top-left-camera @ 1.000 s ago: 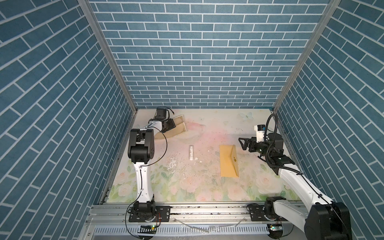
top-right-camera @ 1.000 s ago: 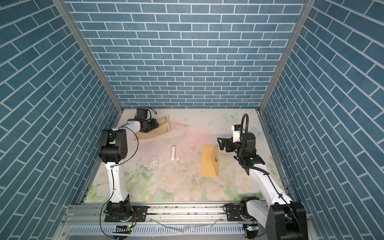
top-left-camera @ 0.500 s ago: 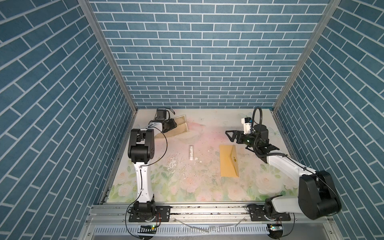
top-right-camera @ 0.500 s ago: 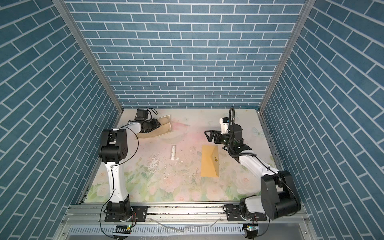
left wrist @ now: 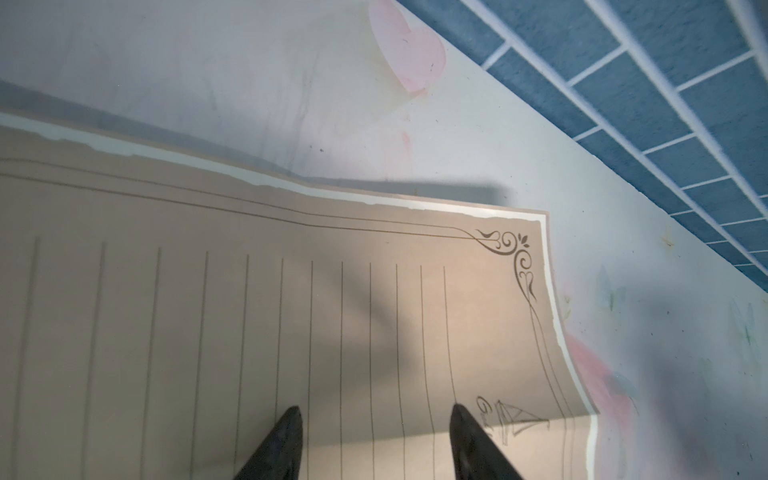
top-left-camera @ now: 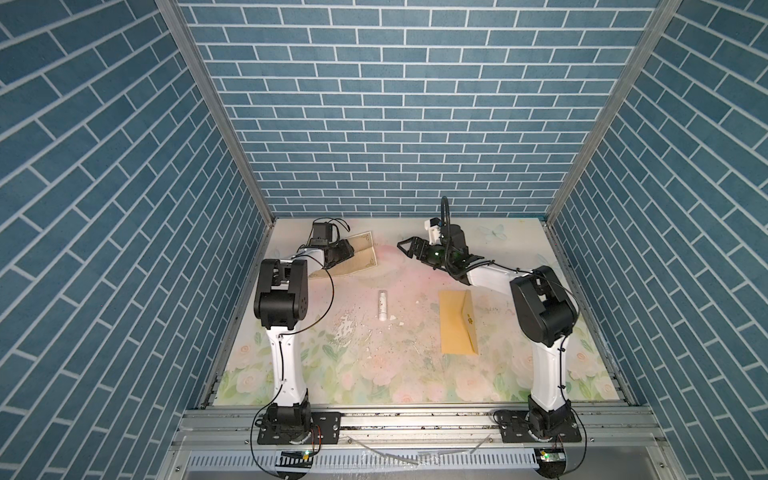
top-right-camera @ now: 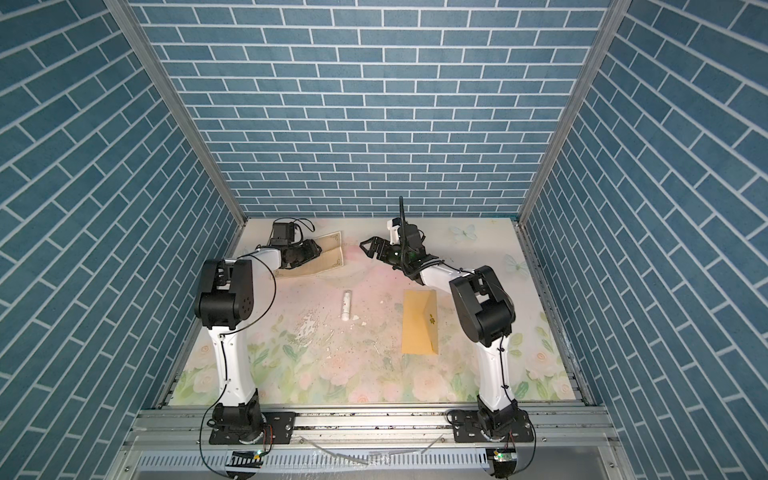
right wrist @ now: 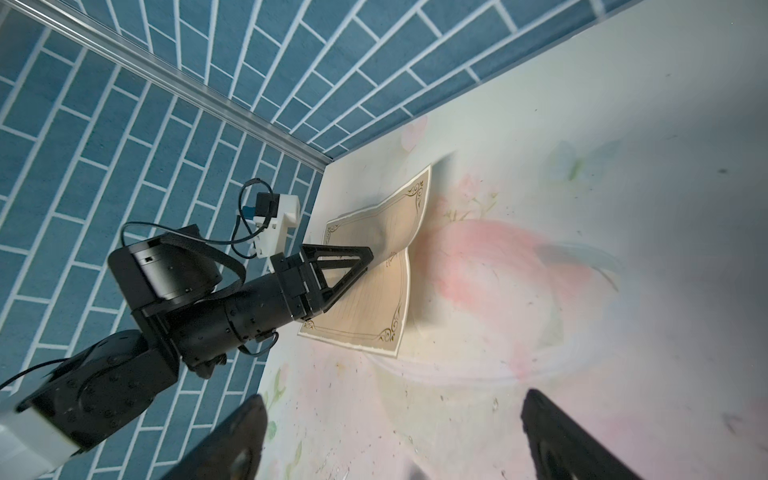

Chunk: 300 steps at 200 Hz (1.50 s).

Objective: Place the letter into the envelope and seal it
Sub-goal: 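Reach the right gripper across to the letter's edge and grasp it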

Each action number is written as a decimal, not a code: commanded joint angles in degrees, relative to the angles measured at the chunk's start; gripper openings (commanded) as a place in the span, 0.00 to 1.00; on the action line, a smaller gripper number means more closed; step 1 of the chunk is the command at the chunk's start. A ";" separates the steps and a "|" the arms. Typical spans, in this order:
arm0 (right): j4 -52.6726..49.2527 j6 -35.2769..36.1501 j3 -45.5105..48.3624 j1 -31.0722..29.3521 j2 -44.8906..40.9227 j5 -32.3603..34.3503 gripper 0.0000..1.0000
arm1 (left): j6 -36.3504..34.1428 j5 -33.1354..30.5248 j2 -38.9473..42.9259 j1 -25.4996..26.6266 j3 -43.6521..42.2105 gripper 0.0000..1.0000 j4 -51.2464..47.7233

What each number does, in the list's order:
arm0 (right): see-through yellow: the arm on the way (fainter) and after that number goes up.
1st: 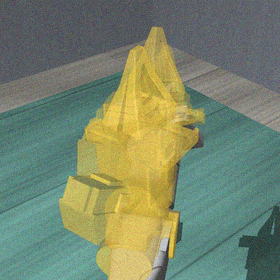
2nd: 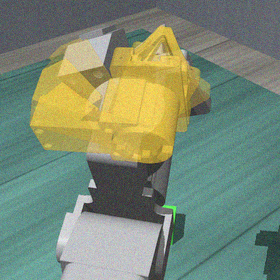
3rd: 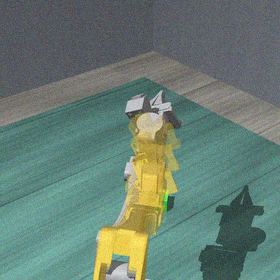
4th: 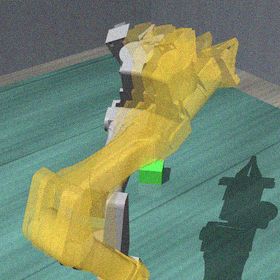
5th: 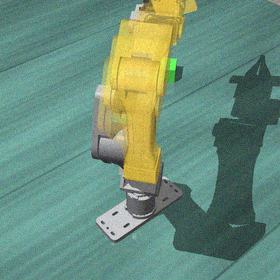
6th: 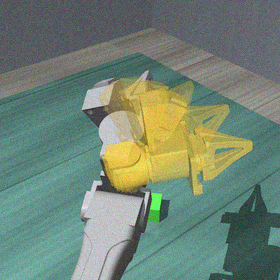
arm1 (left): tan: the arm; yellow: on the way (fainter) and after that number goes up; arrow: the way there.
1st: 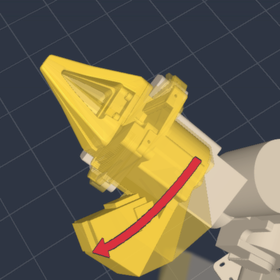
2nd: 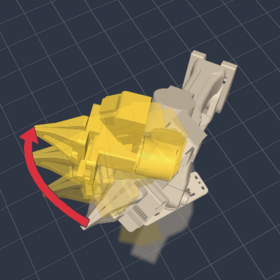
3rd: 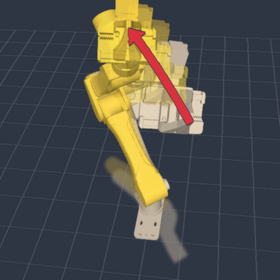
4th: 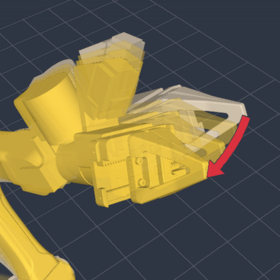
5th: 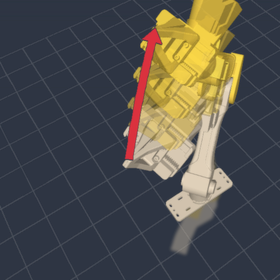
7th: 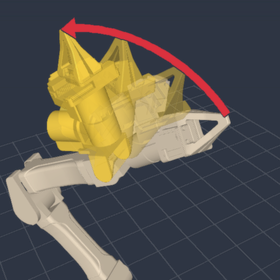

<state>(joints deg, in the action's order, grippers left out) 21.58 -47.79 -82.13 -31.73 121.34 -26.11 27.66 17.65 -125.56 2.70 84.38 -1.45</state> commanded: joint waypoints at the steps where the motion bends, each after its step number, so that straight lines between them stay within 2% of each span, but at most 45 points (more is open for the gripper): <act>1: -0.42 -4.77 -7.49 -0.95 5.44 -0.34 0.92 | -0.08 0.51 -0.71 0.38 -2.68 0.58 -6.54; 67: -5.39 -7.97 -23.75 -3.84 18.69 -1.84 0.81 | 0.15 0.71 -0.88 0.38 -2.64 0.58 -6.21; 192: -13.72 -9.29 -43.22 -7.01 31.65 -2.51 0.59 | 0.38 1.06 -1.18 0.40 -2.55 0.58 -5.83; 258: -14.56 -10.91 -49.23 -7.57 36.02 -1.59 0.47 | 0.45 1.23 -1.36 0.38 -2.46 0.58 -5.71; 300: -13.19 -11.76 -50.78 -7.74 37.56 -1.53 0.30 | 0.46 1.33 -1.42 0.38 -2.42 0.58 -5.61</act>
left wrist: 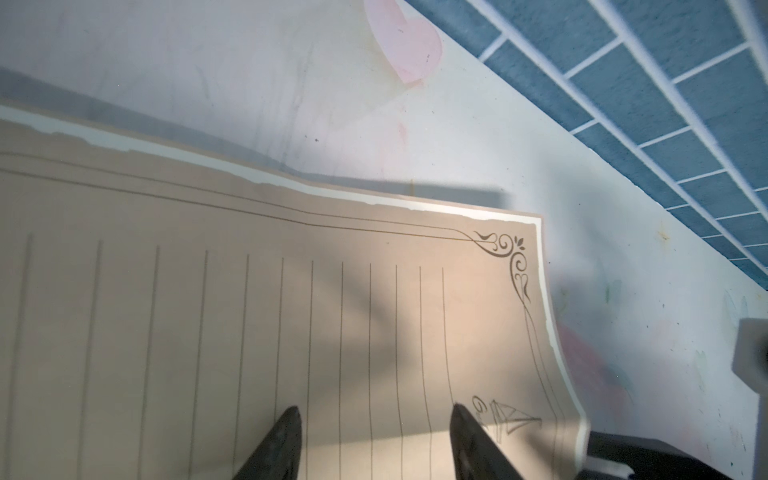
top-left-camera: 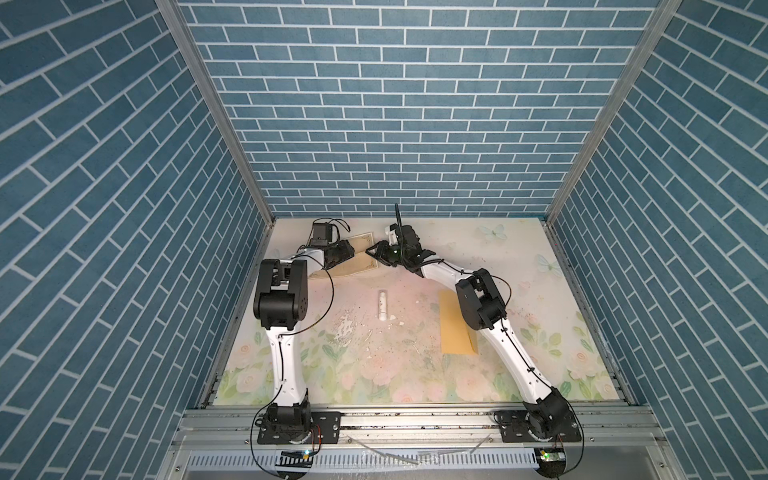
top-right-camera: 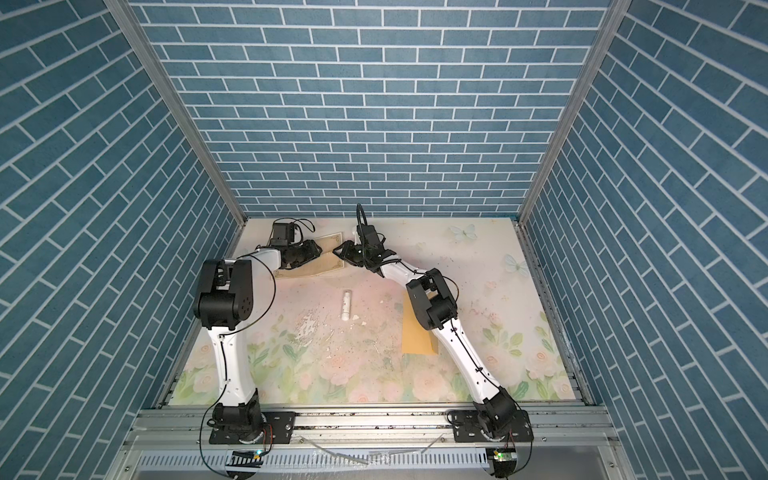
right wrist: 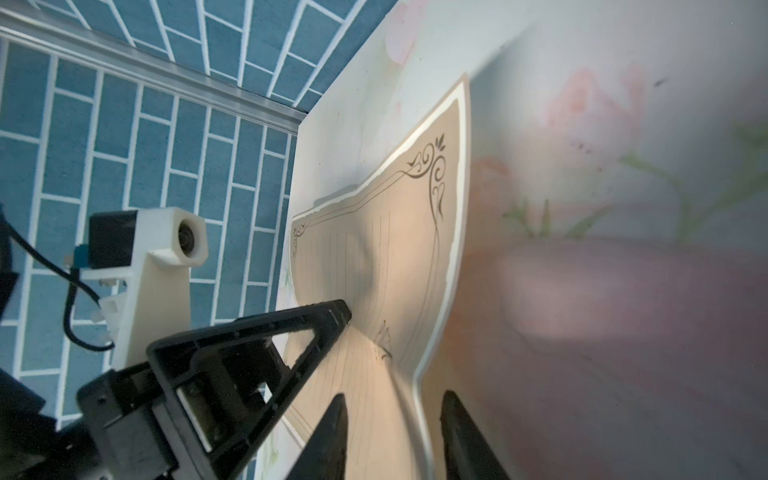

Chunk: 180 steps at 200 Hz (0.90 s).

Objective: Place the letter into the envelope and seal it
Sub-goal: 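Reach the right gripper across to the letter's edge and grasp it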

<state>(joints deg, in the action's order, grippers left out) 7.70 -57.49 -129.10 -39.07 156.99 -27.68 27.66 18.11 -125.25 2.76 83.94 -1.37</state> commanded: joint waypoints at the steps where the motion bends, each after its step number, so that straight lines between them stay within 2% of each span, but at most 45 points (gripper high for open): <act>1: 0.75 -2.07 -3.89 -0.39 1.92 0.02 0.30 | 0.46 0.92 -1.74 0.31 -2.01 0.58 -5.73; 49: 2.75 -3.76 -5.35 -0.44 3.48 -0.09 0.10 | 0.68 1.17 -1.71 0.31 -1.93 0.59 -5.64; 80: 2.78 -3.58 -5.68 -0.48 3.52 0.25 0.02 | 0.68 1.23 -1.35 0.31 -1.95 0.59 -5.66; 139: 2.62 -0.96 -5.22 -0.40 1.45 0.52 0.00 | 1.34 1.23 2.38 0.31 -2.13 0.61 -5.75; 180: 2.83 5.74 0.27 -0.24 -6.12 1.90 0.00 | 1.78 1.16 9.70 0.31 -3.79 0.64 -5.41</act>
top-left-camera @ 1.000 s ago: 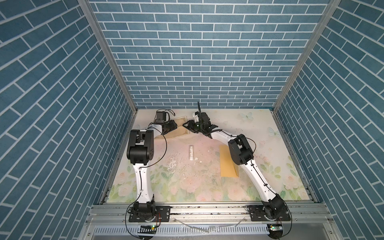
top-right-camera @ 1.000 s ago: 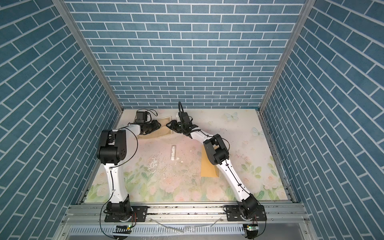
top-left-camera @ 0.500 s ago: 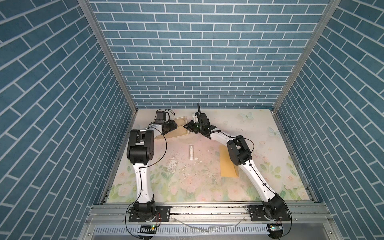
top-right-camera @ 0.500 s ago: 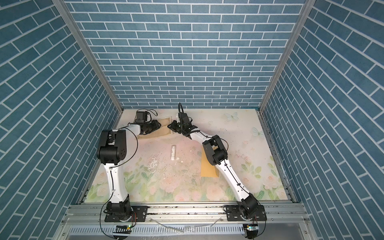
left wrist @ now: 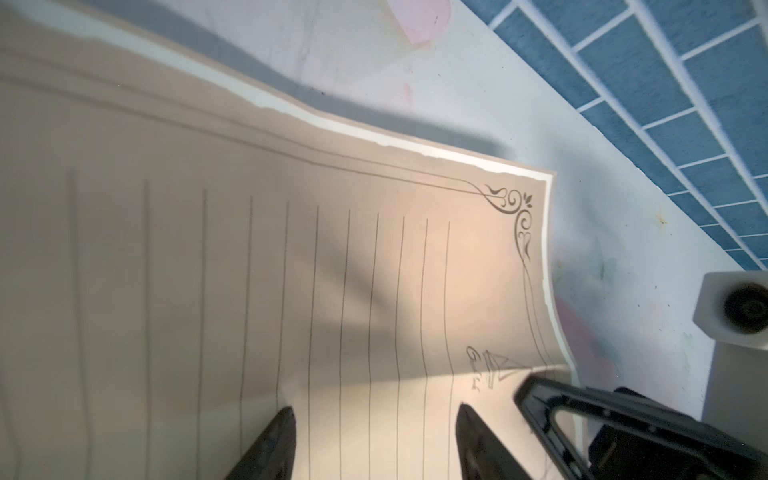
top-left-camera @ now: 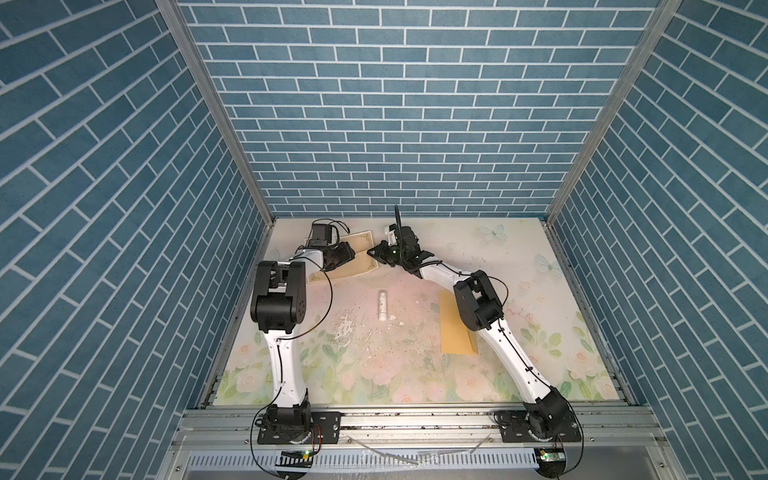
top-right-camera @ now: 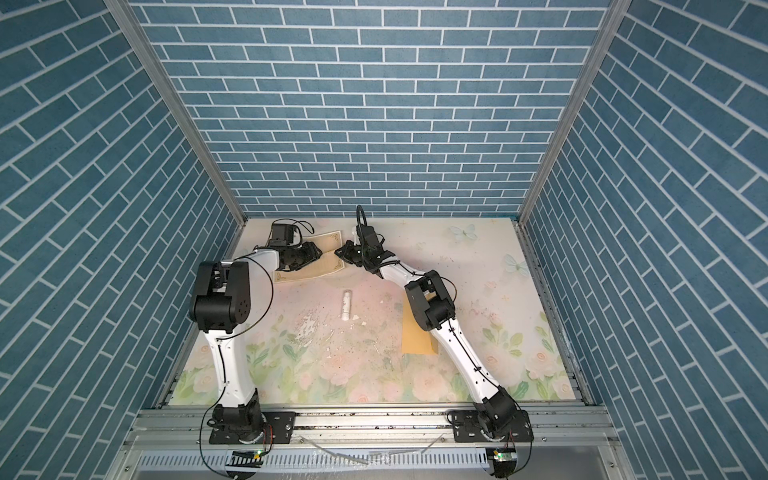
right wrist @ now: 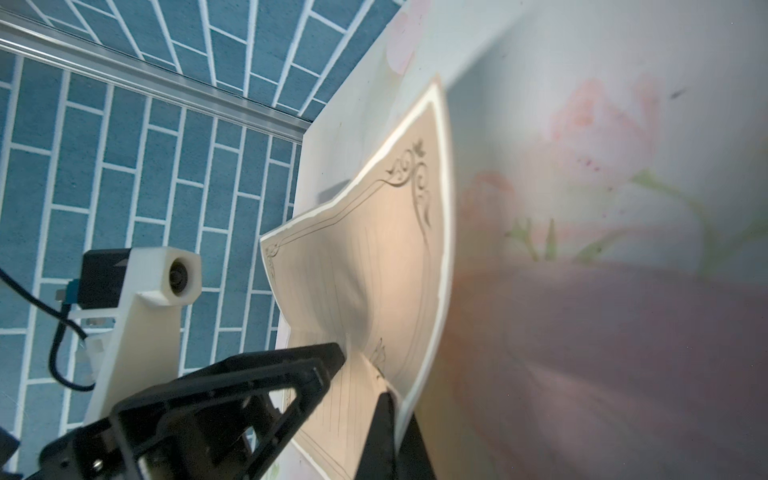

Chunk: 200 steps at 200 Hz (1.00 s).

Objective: Place the letter into the envelope and seal it
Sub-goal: 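Reach the right gripper across to the letter's edge and grasp it, then lift the letter with the right gripper while the left gripper approaches it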

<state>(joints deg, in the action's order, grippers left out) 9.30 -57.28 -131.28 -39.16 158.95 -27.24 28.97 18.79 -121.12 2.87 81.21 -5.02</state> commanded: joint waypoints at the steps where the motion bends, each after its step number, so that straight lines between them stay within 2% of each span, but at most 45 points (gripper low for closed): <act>1: 1.24 5.69 2.71 -0.14 -8.29 1.52 0.00 | 0.47 0.52 5.78 0.20 -1.14 0.64 -1.71; 77: 6.17 17.85 23.04 2.72 -29.55 2.94 0.00 | -0.61 0.08 23.67 0.37 -5.48 0.72 -2.67; 124: 5.52 26.03 36.43 5.59 -45.61 1.69 0.00 | -2.08 0.97 33.51 2.49 -12.03 0.87 3.14; 154: -0.98 34.45 43.01 7.30 -55.21 0.66 0.00 | -5.56 2.26 39.39 4.95 -16.15 0.99 7.30; 200: -17.74 54.27 49.37 8.28 -67.88 1.79 0.00 | -15.63 4.21 46.11 11.63 -22.78 1.00 14.88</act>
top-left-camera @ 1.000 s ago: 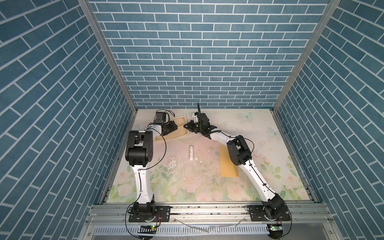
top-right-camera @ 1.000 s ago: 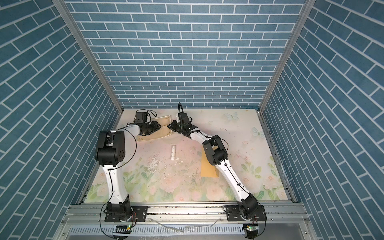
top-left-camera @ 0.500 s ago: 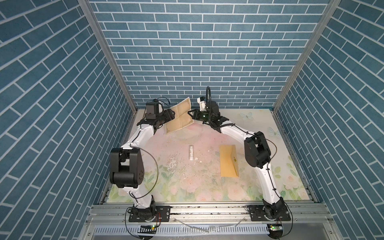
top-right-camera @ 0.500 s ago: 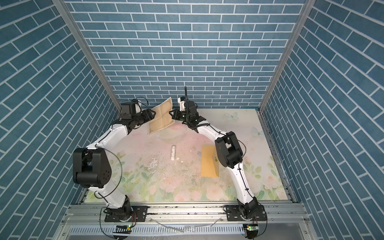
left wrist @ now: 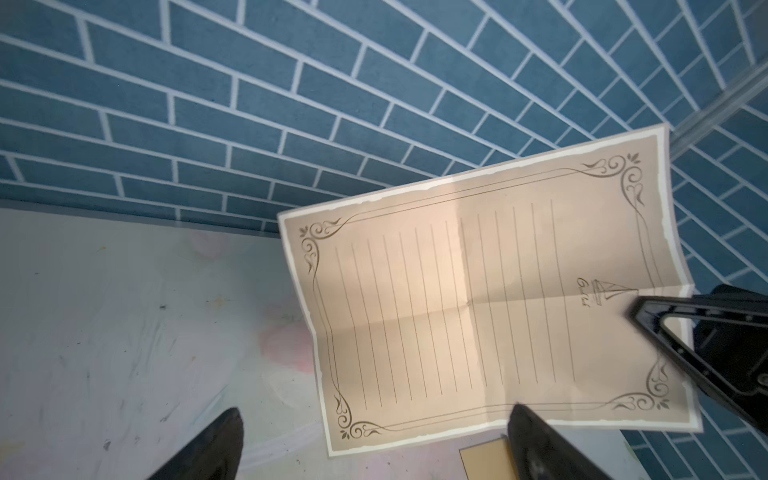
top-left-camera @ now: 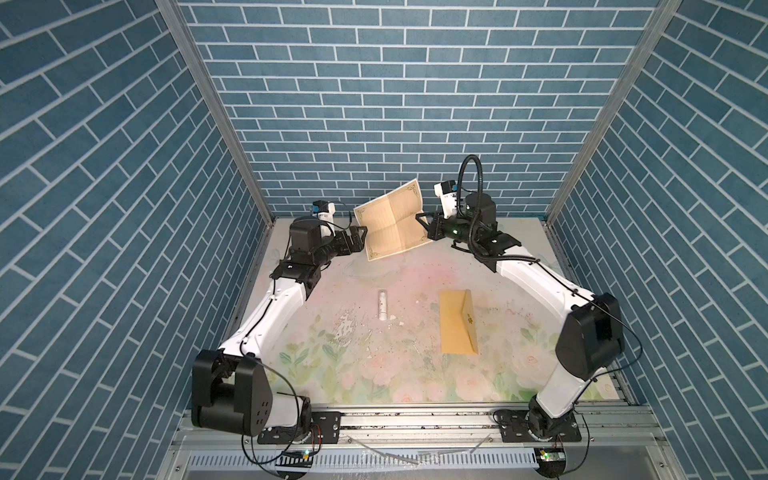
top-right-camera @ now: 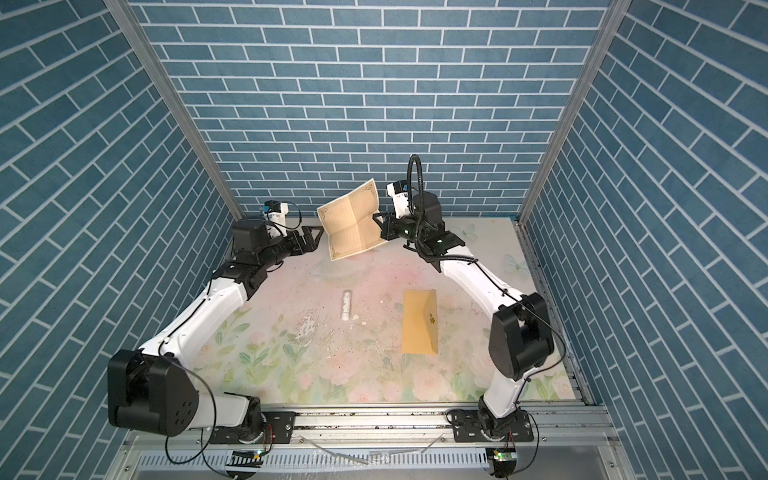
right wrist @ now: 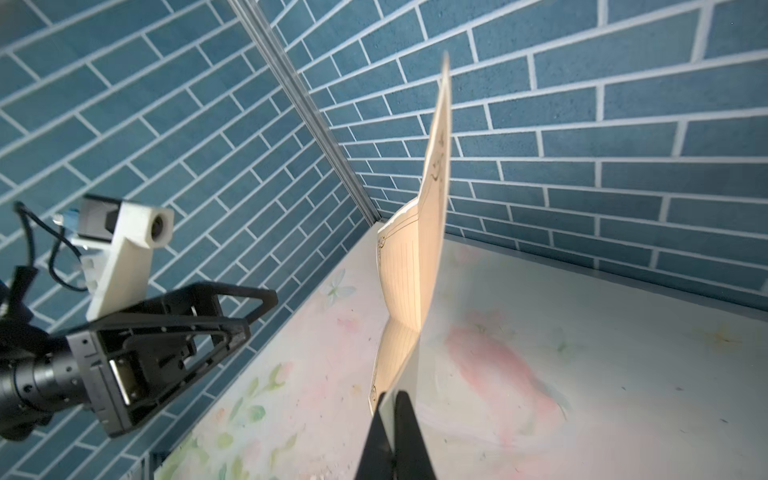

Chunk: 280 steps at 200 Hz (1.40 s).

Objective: Place the letter into the envelope and seal it
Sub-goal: 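Lift the letter with the right gripper while the left gripper approaches it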

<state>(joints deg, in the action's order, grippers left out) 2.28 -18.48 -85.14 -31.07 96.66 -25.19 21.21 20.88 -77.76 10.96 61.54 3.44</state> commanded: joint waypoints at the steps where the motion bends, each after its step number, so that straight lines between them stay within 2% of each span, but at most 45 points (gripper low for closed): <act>1: -11.12 15.83 3.36 0.21 -5.82 -0.24 0.00 | -8.12 2.17 2.86 3.72 -3.28 1.00 6.59; 23: -17.44 24.18 5.78 0.66 -10.47 -0.14 0.00 | -12.32 5.21 4.31 6.51 -8.61 1.00 16.30; 54: -24.89 36.97 9.59 0.72 -17.50 3.11 0.00 | -12.16 9.80 2.63 7.54 -15.82 1.00 33.58; 85: -26.54 46.23 14.07 0.69 -24.72 7.26 0.00 | -12.42 16.61 -1.43 8.93 -16.28 0.96 38.31; 113: -26.64 51.67 16.69 0.70 -28.83 7.95 0.00 | -14.49 21.38 -4.28 10.69 -16.18 0.92 40.75; 144: -26.06 54.66 17.91 0.66 -29.77 8.39 0.00 | -16.54 25.11 -5.47 11.29 -16.71 0.89 41.13; 191: -25.49 56.01 18.52 0.67 -29.50 6.97 0.00 | -18.24 28.21 -6.40 11.42 -17.32 0.75 39.37; 242: -24.20 56.02 19.03 0.65 -30.47 4.31 0.00 | -19.63 28.15 -8.08 11.63 -16.98 0.68 37.22; 280: -23.73 55.94 19.38 0.64 -31.44 2.56 0.00 | -18.73 29.44 -10.06 11.63 -15.50 0.56 37.32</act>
<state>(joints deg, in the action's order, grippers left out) -22.41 35.00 -67.42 -30.57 66.92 -19.97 2.50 48.31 -86.80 22.22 44.66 40.62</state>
